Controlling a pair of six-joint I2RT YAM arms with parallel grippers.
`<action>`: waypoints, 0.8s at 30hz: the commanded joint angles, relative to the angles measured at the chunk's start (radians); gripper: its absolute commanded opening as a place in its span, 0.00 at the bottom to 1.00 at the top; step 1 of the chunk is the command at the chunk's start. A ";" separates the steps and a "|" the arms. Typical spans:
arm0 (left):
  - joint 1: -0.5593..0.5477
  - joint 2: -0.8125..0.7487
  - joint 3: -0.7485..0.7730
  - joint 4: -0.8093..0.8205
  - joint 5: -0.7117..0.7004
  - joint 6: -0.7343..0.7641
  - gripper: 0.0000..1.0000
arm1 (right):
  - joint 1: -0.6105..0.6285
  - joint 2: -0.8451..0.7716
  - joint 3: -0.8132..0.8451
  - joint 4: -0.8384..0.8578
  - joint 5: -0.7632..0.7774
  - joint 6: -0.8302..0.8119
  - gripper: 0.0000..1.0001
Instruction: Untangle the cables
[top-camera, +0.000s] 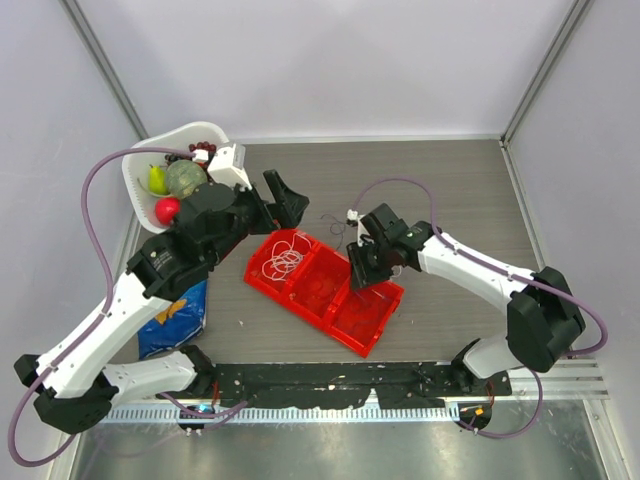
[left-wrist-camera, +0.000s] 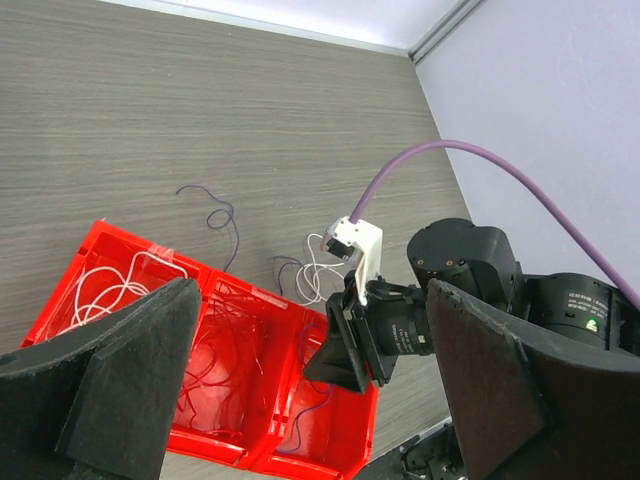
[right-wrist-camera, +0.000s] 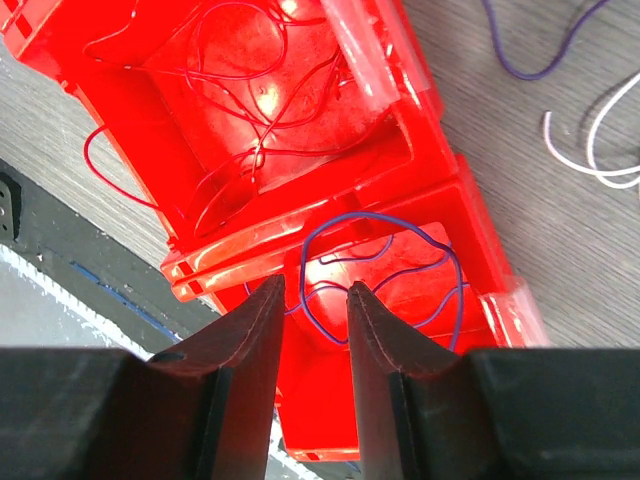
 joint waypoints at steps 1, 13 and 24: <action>0.004 -0.017 -0.015 -0.002 -0.015 -0.026 0.99 | 0.013 -0.009 -0.041 0.094 -0.055 -0.009 0.36; 0.004 -0.018 -0.010 -0.001 -0.017 -0.015 1.00 | 0.033 -0.046 -0.071 0.030 -0.041 -0.013 0.01; 0.004 0.009 -0.018 0.019 0.000 -0.024 1.00 | 0.042 -0.107 -0.126 -0.080 -0.146 0.011 0.01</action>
